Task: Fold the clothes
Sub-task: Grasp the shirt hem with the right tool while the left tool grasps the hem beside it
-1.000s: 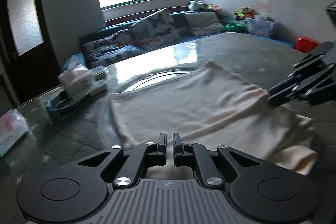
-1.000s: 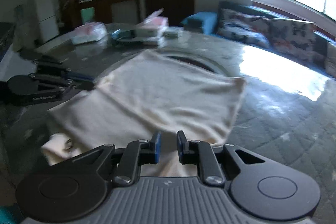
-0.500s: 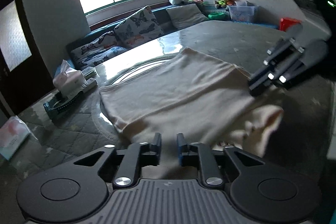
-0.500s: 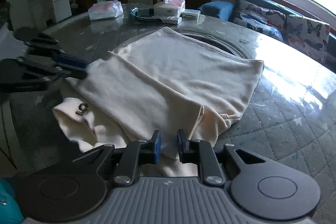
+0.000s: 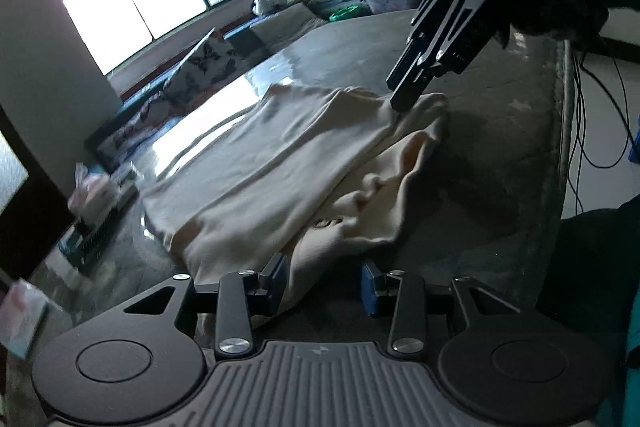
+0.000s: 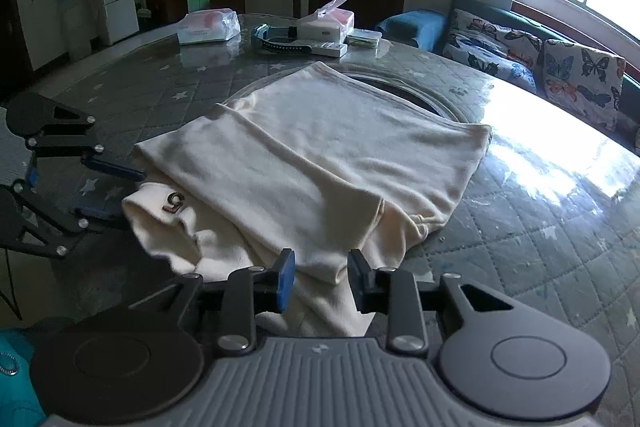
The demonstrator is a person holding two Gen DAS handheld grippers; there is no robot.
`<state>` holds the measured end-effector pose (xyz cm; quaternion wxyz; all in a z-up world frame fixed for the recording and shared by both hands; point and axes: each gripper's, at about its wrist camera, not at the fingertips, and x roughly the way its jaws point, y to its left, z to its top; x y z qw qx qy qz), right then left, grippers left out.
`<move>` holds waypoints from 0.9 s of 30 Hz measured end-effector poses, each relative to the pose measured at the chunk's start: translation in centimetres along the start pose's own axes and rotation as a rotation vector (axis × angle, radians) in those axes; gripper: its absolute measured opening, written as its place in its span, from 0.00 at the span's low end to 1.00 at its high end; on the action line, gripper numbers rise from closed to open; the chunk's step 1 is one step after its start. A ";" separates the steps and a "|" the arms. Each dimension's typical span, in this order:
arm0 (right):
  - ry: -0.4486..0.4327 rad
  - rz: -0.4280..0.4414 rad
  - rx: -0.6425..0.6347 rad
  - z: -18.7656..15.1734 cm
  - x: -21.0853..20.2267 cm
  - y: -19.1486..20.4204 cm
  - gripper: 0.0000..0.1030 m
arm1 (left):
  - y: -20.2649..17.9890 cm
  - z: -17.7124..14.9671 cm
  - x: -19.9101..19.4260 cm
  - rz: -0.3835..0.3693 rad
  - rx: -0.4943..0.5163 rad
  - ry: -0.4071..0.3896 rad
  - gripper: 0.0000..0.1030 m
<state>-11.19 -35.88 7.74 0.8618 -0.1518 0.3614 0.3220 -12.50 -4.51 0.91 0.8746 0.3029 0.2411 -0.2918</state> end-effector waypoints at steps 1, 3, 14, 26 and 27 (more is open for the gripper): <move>0.001 0.001 -0.004 -0.1 -0.2 0.1 0.28 | 0.0 0.1 0.1 0.003 0.000 -0.005 0.40; 0.002 0.003 -0.011 -0.4 -0.5 0.2 0.31 | 0.1 0.2 0.4 0.001 -0.014 -0.012 0.37; 0.011 0.041 -0.140 -1.0 -1.8 1.6 0.52 | 4.0 2.9 1.0 -0.004 -0.196 -0.073 0.09; -0.008 0.096 -0.117 1.4 2.9 2.1 0.29 | 7.2 4.3 3.5 -0.030 -0.325 -0.070 0.09; -0.005 0.103 -0.105 1.5 3.3 2.0 0.21 | 7.1 4.1 3.3 -0.030 -0.321 -0.070 0.11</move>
